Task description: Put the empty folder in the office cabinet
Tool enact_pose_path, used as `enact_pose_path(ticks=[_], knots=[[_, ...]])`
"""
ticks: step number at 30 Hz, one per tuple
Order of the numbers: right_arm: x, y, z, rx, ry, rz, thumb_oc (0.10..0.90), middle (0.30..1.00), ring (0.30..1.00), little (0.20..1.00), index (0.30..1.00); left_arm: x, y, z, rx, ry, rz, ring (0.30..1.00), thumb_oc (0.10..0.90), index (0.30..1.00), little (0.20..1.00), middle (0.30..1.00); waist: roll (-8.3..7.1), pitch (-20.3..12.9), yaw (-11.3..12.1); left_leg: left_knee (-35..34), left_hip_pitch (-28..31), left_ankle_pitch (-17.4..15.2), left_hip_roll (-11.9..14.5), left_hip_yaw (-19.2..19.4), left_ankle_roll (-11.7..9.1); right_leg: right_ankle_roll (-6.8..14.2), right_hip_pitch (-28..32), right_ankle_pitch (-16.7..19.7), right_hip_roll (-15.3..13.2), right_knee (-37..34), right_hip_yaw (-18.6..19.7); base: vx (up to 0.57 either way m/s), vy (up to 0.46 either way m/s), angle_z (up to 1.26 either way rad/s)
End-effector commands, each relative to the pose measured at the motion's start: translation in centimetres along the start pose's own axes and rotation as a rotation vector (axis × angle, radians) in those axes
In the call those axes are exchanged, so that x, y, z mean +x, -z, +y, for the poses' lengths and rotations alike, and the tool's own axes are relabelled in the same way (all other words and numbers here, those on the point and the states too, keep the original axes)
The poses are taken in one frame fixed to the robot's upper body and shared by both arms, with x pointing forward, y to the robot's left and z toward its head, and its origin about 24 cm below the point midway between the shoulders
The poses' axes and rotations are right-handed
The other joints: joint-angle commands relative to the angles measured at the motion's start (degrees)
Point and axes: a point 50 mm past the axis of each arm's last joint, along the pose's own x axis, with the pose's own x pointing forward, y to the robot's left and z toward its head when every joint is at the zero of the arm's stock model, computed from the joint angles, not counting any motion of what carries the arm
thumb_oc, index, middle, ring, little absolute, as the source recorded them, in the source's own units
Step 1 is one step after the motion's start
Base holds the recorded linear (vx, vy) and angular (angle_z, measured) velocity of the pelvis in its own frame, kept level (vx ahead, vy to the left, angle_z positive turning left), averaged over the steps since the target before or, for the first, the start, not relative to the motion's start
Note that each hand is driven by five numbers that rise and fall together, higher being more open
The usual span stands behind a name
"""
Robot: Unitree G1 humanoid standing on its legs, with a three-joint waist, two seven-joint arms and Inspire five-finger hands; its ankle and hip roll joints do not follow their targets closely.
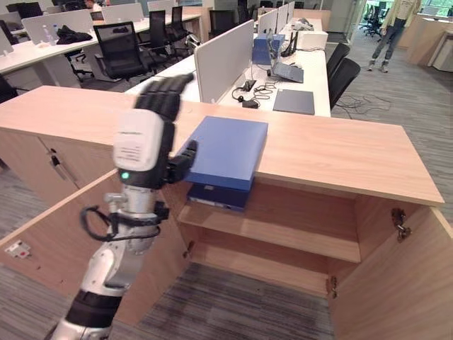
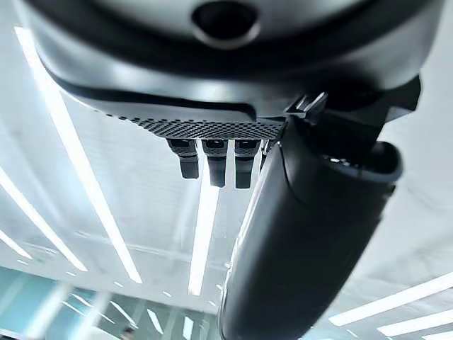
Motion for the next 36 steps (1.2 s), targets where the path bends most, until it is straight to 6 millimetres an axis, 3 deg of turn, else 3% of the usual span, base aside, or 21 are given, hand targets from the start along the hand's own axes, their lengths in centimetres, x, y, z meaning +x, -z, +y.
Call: enact_pose_path(ticks=[1,5,11,28,36], knots=[[0.2,-2.3,0.8,-0.054,-0.041,-0.056,0.800,0.900,0.900,0.900,0.900,4.2,-0.8,3.4,0.048,-0.145,-0.136,0.900,0.800,0.900,0.900,0.900,-2.25,-0.58,-0.03,-0.03,1.19,-7.56,-1.85,0.08,0.34,4.26,1.96,-4.25,-3.01,0.48,1.90,0.00,0.004,-0.06],[0.2,-2.4,0.6,-0.049,-0.045,-0.060,0.800,0.900,0.900,0.900,0.900,4.5,-1.4,1.7,-0.131,-0.020,-0.133,0.900,0.800,0.900,0.900,0.900,-2.16,-0.80,-0.60,-0.03,1.40,-7.70,-1.81,0.46,0.34,4.38,1.91,-4.12,-3.07,0.48,2.09,0.00,0.003,-0.01],[0.2,-2.2,0.4,-0.029,-0.050,-0.050,0.800,0.900,0.900,0.900,0.900,4.1,-0.4,0.3,-0.247,0.047,-0.042,0.900,0.800,0.900,0.900,0.900,-2.13,-0.68,-0.94,-0.03,1.86,-7.75,-1.72,0.95,0.32,4.45,1.99,-3.97,-3.21,0.48,2.27,0.00,0.006,-0.05],[0.1,-0.9,-0.5,-0.014,-0.029,-0.008,0.800,0.900,0.900,0.900,0.900,1.2,4.6,-2.3,-0.138,0.178,0.220,0.900,0.800,0.900,0.900,0.900,-2.49,-0.43,-1.78,-0.03,2.34,-7.91,-1.33,2.37,0.06,4.56,1.84,-3.85,-2.99,0.48,3.18,0.00,-0.004,-0.03],[0.1,-0.6,-0.8,-0.019,-0.011,0.001,0.800,0.900,0.900,0.900,0.900,1.2,5.5,-2.8,-0.002,0.215,0.226,0.900,0.800,0.900,0.900,0.900,-2.63,-0.25,-2.20,-0.03,2.36,-7.97,-1.25,2.87,-0.01,4.61,1.68,-3.78,-2.90,0.48,3.41,0.00,-0.002,-0.01]])
